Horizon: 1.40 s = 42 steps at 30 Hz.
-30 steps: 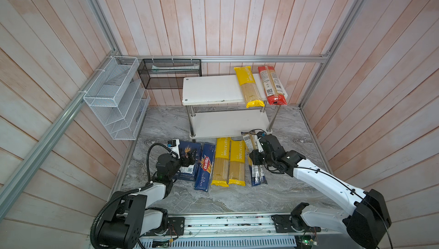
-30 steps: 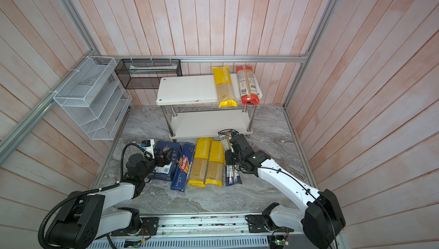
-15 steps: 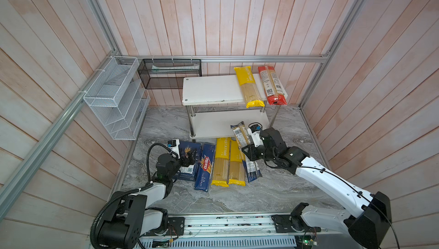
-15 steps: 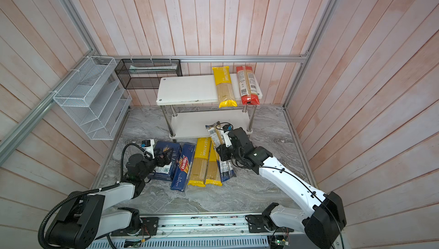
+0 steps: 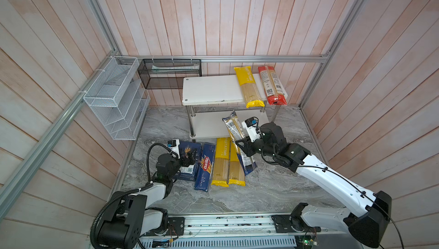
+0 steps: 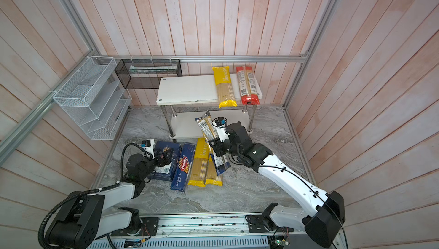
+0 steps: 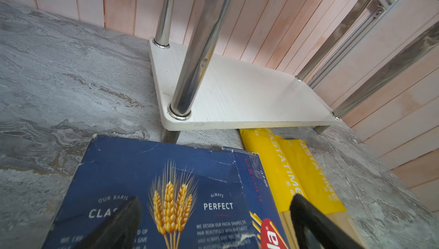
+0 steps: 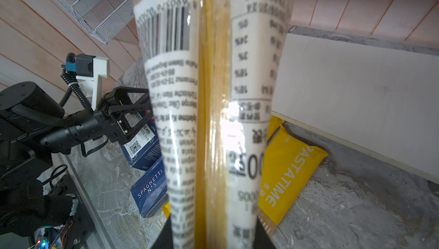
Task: Arrange pasta packages on shelves
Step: Place the pasta bag on the shelf.
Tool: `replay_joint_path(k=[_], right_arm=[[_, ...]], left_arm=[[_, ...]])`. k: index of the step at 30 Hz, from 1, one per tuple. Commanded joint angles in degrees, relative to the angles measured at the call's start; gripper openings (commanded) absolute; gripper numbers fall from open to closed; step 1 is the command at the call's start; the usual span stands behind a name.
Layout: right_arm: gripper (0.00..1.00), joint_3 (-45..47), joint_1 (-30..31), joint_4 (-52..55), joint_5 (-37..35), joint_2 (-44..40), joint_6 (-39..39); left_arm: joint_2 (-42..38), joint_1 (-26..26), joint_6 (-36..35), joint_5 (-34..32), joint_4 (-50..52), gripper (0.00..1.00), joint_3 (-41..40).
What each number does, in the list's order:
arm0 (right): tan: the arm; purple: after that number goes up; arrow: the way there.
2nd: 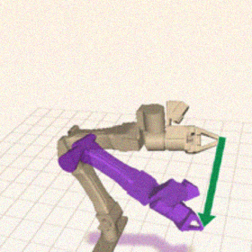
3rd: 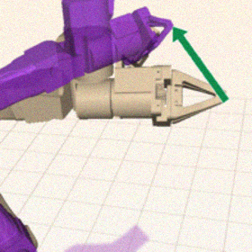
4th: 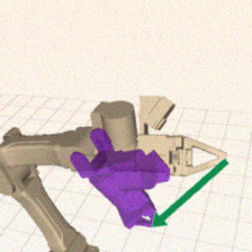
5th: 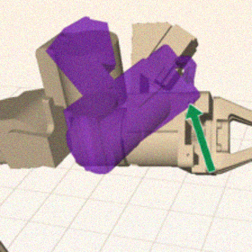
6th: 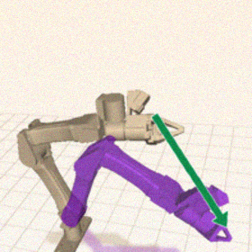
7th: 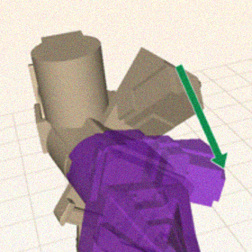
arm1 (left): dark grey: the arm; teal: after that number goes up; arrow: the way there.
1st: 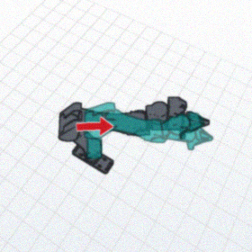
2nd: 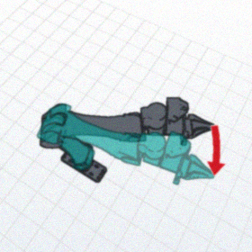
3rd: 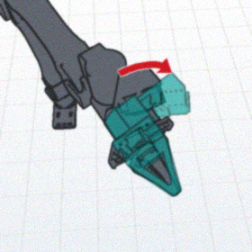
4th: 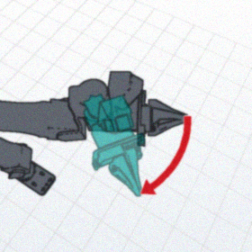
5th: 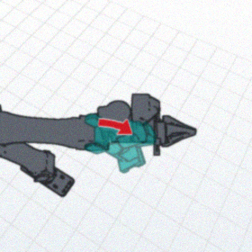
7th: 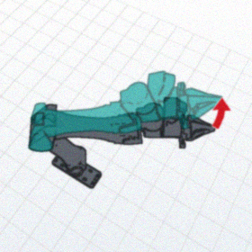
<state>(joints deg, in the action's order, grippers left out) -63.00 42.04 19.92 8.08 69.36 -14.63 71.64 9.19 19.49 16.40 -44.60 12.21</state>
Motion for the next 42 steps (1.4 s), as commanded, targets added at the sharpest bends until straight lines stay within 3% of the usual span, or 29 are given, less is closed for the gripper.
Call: replay_joint_path(k=[1, 19, 24, 28, 42], right_arm=[[0.00, -4.6, 0.6, -7.5, 1.7, -0.4, 1.9], [0.00, -17.4, 0.8, -4.8, 2.4, 4.7, 2.4], [0.00, -19.1, 0.8, -5.0, -1.7, 4.8, 1.5], [0.00, -26.3, 0.7, -2.6, -7.3, 7.9, 1.3], [0.00, -48.6, -2.7, 0.8, -6.8, 21.9, 2.6]], left_arm=[[0.2, 0.3, -0.5, -0.3, 0.9, 1.00, 0.3], [0.2, 0.3, -0.7, -0.3, 0.7, 1.00, 0.1], [0.2, 0.3, -0.7, -0.2, 0.7, 1.00, 0.3], [0.1, 0.3, -0.7, -0.3, 0.7, 1.00, 0.1], [0.1, 0.3, -0.5, -0.4, 0.7, 1.00, 0.2]])
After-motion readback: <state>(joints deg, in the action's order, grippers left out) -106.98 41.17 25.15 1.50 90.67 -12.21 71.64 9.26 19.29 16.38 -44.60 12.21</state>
